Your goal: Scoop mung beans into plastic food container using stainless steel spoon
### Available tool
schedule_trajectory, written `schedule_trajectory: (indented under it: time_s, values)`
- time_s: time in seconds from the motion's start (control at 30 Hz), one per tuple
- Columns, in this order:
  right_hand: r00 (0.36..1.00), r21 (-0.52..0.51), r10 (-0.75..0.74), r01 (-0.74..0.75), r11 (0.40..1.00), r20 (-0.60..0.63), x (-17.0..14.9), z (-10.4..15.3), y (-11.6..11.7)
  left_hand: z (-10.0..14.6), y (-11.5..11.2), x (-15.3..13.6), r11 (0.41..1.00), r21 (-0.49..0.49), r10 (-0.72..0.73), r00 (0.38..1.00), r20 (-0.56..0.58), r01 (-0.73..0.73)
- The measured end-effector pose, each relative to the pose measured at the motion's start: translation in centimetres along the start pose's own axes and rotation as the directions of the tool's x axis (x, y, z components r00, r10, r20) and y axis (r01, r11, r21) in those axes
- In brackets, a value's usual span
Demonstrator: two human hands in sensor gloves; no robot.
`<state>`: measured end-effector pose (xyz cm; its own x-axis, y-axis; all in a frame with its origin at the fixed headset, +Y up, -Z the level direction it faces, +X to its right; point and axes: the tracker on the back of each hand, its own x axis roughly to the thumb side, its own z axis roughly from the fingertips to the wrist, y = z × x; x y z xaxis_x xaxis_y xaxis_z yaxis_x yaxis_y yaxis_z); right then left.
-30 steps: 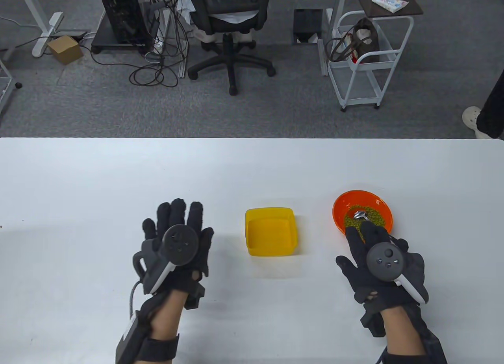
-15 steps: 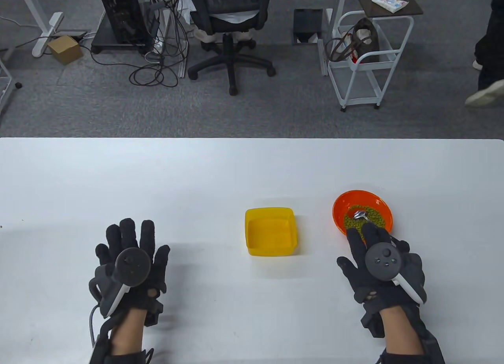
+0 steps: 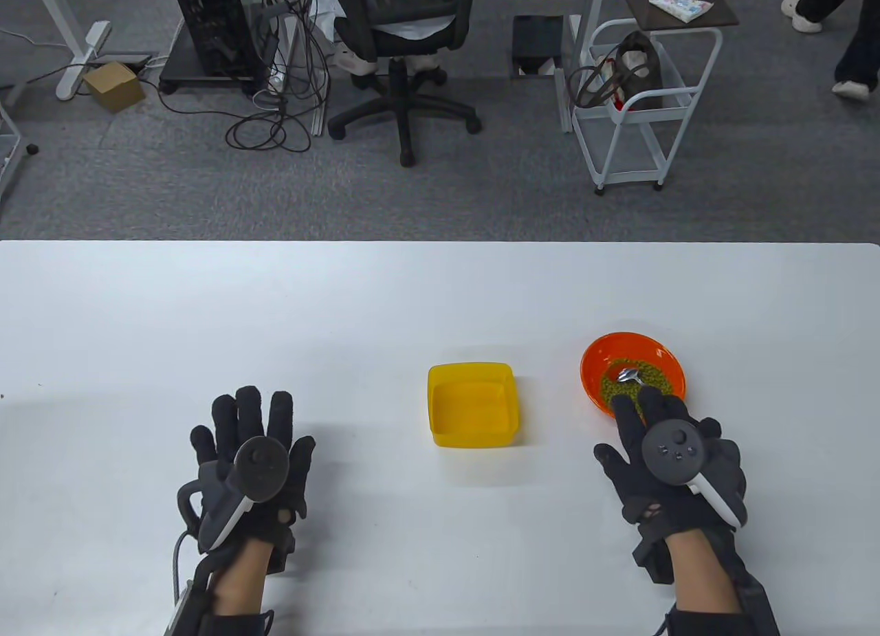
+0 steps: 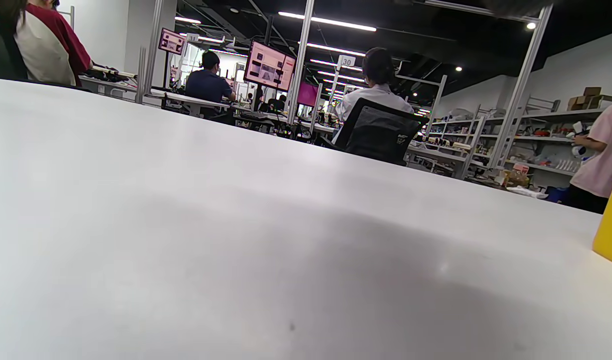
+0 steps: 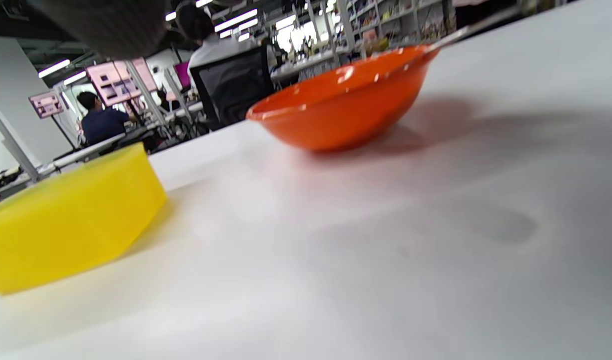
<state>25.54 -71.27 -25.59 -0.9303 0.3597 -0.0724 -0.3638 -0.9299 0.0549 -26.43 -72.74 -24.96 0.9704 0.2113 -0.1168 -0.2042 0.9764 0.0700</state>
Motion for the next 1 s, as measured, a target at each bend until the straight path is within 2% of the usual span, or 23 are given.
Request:
schedule_trajectory:
  time_s: [0.1,0.23,0.67,1.0]
  values:
    - [0.999,-0.104,-0.002,-0.003,0.995,-0.054,-1.2,0.0,-1.3,0.1,0.0,0.1,1.000,0.005,0.000,1.000,0.009,0.000]
    - [0.991,-0.141,0.020,-0.039,0.989,-0.134,-2.7,-0.3,-1.8,0.1,0.0,0.2,1.000,0.002,-0.006,1.000,0.015,0.006]
    - [0.934,-0.015,0.095,-0.107,0.994,-0.346,-5.7,-2.3,0.8,0.4,-0.2,0.7,0.999,-0.012,-0.031,0.999,0.043,0.032]
    - [0.927,-0.033,0.120,-0.141,0.989,-0.355,-5.5,-2.6,1.6,0.5,-0.4,0.9,0.999,-0.023,-0.041,0.998,0.048,0.043]
